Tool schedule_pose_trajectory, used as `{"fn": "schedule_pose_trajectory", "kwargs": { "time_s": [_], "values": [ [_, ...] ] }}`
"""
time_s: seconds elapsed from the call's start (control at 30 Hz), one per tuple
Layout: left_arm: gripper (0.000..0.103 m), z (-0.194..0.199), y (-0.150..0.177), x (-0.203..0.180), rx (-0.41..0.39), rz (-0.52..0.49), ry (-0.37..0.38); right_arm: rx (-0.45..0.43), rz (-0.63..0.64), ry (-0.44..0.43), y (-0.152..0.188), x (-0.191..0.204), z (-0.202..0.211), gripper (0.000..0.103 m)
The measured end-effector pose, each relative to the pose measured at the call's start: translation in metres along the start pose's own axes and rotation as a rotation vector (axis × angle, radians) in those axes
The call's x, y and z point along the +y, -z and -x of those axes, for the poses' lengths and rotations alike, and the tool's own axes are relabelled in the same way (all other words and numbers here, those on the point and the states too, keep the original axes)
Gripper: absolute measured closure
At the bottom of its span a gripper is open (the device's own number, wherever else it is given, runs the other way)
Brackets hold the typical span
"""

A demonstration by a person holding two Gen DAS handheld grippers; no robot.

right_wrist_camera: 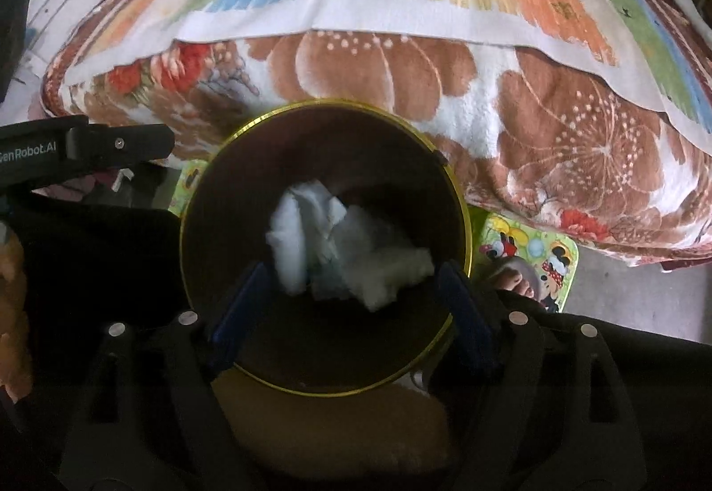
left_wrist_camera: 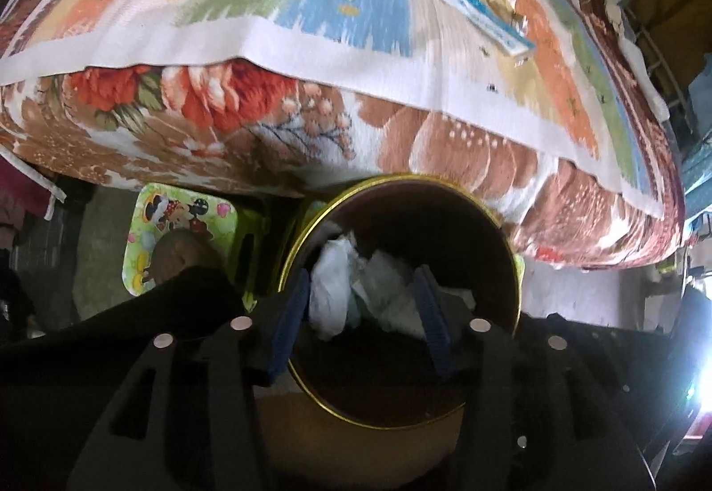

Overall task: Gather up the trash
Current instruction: 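Open both tools over the bin to drop the box and tissue, then move both open tools back to the remaining packets on the sheet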

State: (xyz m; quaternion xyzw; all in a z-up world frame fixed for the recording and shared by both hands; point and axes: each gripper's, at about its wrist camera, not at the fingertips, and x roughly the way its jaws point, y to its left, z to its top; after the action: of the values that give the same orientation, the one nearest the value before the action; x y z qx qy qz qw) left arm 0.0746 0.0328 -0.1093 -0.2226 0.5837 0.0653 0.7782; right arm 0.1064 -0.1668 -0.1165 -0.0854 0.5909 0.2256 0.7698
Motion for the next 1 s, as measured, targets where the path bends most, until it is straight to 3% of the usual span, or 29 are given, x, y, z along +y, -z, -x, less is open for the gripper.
{"fn": "schedule_pose_trajectory", "kwargs": {
  "time_s": [0.43, 0.57, 0.87, 1.0],
  "values": [
    [0.028, 0.032, -0.019, 0.004, -0.104, 0.049, 0.098, -0.101, -0.046, -0.047, -0.017, -0.009, 0.028, 0.019],
    [0.019, 0.046, -0.028, 0.001, -0.157, 0.021, 0.097, -0.14, -0.029, -0.04, -0.033, -0.013, 0.04, 0.016],
    [0.006, 0.052, -0.057, 0.008, -0.216, 0.061, 0.029, -0.208, -0.035, -0.048, -0.072, -0.025, 0.058, 0.01],
    [0.006, 0.052, -0.076, 0.005, -0.234, 0.062, 0.03, -0.226, -0.03, -0.047, -0.089, -0.03, 0.061, 0.009]
  ]
}}
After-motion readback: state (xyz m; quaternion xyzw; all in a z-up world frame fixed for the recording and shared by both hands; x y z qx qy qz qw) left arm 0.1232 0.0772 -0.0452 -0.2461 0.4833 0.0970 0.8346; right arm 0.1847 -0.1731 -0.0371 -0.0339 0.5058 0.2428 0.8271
